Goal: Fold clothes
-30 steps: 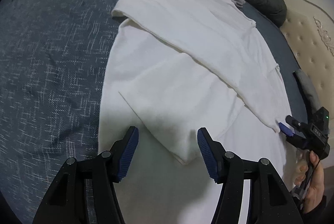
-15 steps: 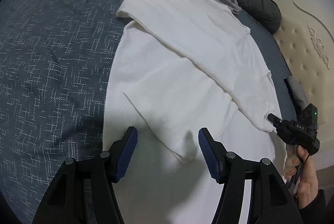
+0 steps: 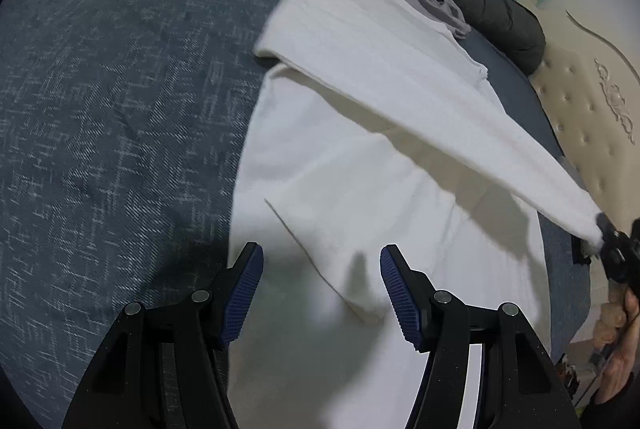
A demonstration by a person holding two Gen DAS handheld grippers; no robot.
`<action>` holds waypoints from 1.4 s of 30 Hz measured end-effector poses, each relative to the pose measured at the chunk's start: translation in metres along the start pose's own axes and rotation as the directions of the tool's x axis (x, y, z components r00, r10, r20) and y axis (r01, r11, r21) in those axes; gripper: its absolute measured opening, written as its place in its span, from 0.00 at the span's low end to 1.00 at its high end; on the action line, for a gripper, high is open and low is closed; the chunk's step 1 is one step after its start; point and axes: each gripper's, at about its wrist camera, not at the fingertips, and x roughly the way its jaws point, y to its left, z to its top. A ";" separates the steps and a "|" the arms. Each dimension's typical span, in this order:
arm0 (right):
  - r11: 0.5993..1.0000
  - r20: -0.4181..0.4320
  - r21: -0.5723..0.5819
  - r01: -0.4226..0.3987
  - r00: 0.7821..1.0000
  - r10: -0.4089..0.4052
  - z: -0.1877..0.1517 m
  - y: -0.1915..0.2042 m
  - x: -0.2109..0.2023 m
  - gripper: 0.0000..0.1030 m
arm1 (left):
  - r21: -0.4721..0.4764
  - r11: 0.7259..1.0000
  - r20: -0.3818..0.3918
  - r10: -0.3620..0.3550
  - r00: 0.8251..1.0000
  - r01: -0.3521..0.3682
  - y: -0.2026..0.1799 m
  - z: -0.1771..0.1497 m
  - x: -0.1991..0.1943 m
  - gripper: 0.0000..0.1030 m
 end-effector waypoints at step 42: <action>0.998 -0.076 -0.006 0.059 0.995 -0.059 -0.012 -0.058 -0.016 0.02 | 0.311 0.918 0.152 0.206 0.967 -0.245 -0.025 0.140 0.042 0.10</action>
